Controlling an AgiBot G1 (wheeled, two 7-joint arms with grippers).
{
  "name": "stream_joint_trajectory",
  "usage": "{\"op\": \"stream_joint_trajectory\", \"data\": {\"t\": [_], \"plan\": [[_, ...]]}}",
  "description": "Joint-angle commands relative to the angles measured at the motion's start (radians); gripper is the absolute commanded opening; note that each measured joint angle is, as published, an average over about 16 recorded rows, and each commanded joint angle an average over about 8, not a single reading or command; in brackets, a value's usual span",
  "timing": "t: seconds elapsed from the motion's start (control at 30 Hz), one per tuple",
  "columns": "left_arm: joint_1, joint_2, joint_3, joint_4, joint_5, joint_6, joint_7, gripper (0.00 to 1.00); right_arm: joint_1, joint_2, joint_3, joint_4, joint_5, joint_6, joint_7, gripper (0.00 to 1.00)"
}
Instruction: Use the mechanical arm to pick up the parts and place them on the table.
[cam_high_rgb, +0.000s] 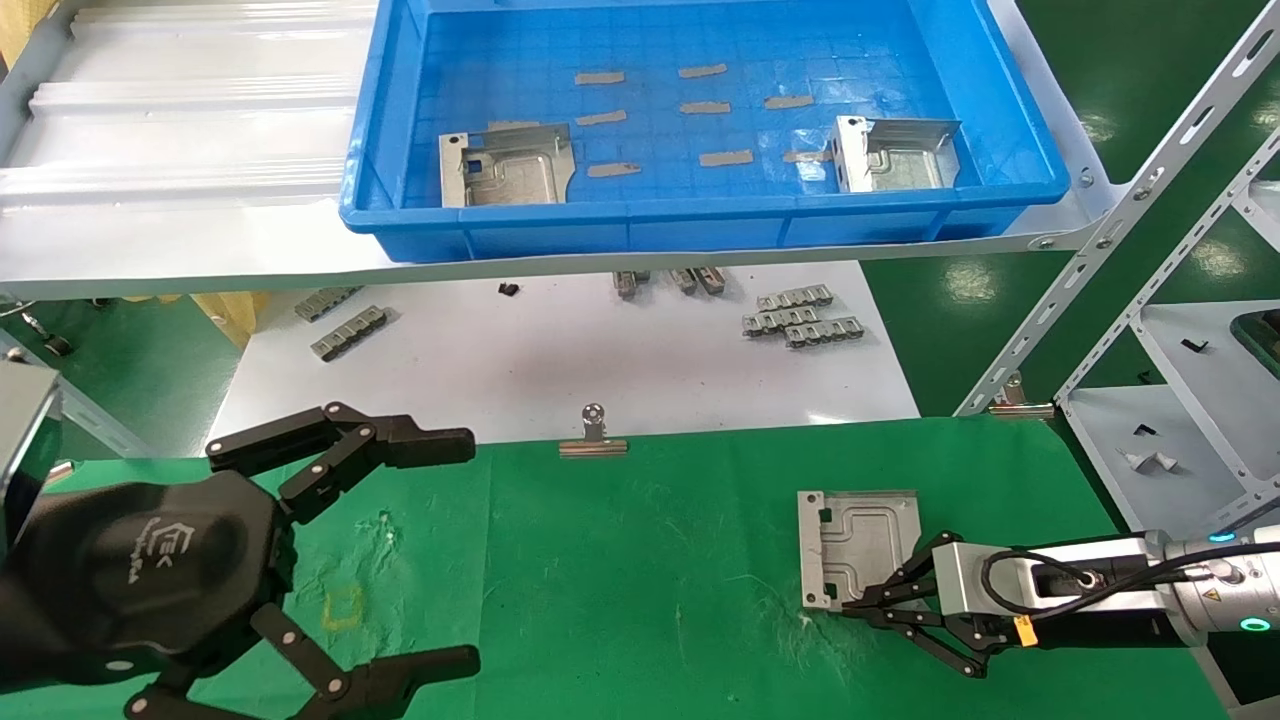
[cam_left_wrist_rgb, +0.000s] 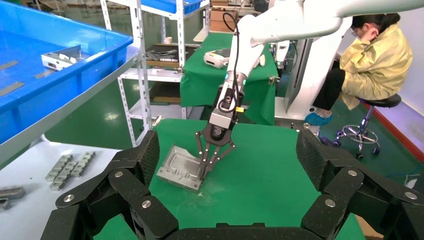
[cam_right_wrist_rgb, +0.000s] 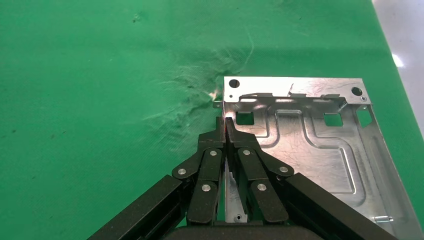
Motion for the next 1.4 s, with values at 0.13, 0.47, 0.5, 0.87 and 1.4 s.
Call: {"op": "stream_joint_trajectory", "data": {"t": [0.13, 0.47, 0.5, 0.87, 1.4], "plan": [[0.000, 0.000, 0.000, 0.000, 0.000, 0.000, 0.000, 1.00, 0.001, -0.022, 0.002, -0.049, 0.002, -0.001, -0.026, 0.87], [0.000, 0.000, 0.001, 0.000, -0.001, 0.000, 0.000, 1.00, 0.014, -0.047, 0.001, -0.093, 0.001, -0.005, -0.065, 1.00], [0.000, 0.000, 0.001, 0.000, -0.001, 0.000, 0.000, 1.00, 0.017, -0.048, 0.002, -0.096, 0.002, -0.007, -0.067, 1.00], [0.000, -0.001, 0.002, 0.000, -0.001, -0.001, 0.001, 1.00, 0.062, -0.026, 0.054, -0.067, 0.087, -0.108, -0.042, 1.00], [0.000, -0.001, 0.003, 0.000, -0.002, -0.001, 0.001, 1.00, -0.063, 0.091, 0.102, 0.360, 0.414, -0.120, 0.230, 1.00]]}}
